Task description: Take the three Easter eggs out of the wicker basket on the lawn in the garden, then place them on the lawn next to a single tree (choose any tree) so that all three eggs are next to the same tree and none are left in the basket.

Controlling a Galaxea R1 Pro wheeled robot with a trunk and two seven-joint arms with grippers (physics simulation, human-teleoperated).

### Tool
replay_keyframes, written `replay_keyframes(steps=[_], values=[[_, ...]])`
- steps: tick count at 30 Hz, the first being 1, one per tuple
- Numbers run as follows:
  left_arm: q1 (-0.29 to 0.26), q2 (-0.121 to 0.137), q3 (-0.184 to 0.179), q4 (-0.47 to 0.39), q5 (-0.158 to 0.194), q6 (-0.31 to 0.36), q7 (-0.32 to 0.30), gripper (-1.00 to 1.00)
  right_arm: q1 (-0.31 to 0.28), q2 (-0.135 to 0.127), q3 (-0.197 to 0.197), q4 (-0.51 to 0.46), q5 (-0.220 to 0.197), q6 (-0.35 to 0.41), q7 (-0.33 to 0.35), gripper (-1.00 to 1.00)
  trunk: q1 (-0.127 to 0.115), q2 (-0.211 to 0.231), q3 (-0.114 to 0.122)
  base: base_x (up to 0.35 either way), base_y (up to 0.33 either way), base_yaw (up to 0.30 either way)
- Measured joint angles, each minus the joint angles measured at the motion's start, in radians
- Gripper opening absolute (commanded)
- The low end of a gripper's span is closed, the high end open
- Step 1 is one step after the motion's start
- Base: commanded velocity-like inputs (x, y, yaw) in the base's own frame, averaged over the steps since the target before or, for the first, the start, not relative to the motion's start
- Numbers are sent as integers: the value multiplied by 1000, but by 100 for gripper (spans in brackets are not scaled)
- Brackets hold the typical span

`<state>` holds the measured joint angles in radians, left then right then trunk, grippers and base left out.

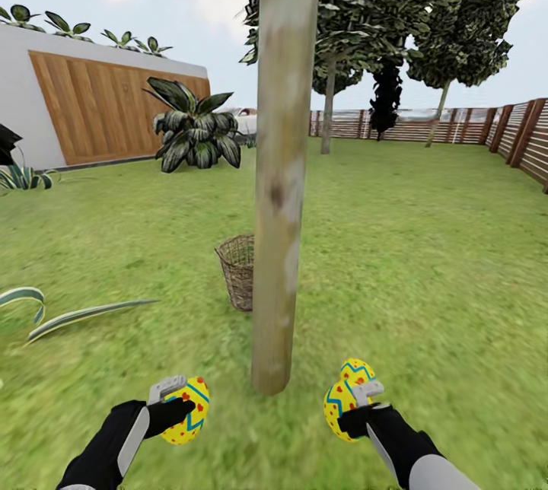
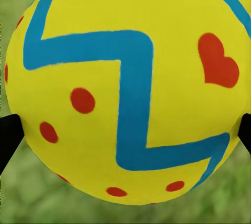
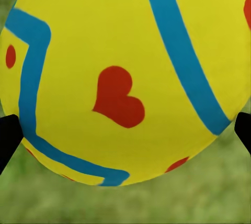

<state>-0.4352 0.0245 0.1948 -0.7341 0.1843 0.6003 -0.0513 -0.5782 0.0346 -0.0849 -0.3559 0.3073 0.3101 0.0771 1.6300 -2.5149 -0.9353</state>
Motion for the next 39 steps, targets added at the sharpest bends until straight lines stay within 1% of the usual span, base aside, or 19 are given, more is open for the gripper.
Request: replay_keyframes(steps=[3,4,5,9,16,21,29,33,39], values=[[0,-2,0,0,1,0,0,-100,0,-1,0,-4,0,-25,0,-100,1,-1,-12,0,0,0],[0,-3,-1,1,2,0,0,-100,0,-1,1,-4,1,-61,0,-100,2,-1,-15,0,0,0],[0,-4,-1,1,2,0,-1,-100,0,-1,1,-4,3,-74,0,-100,2,-1,-19,0,0,0],[0,-5,-2,2,3,0,-3,-100,0,-2,0,-4,5,-81,0,-100,4,-2,-35,0,0,0],[0,-7,-3,2,3,0,-4,-100,0,-1,1,-9,5,-83,-37,-100,7,-4,-62,0,0,0],[0,-5,-3,-17,3,-1,-4,-100,0,2,15,-10,4,-84,-38,-100,9,-5,-81,0,0,0],[0,-7,-3,-21,3,-2,-4,-100,0,2,17,-12,4,-84,-38,-100,13,-7,-112,0,0,0],[0,-7,-3,-22,5,-2,-4,-100,0,2,17,-12,4,-84,-38,-100,13,-7,-112,0,0,0],[0,-11,-3,-20,4,-2,-4,-100,0,3,18,-12,4,-84,-38,-100,12,-7,-112,218,-75,0]])
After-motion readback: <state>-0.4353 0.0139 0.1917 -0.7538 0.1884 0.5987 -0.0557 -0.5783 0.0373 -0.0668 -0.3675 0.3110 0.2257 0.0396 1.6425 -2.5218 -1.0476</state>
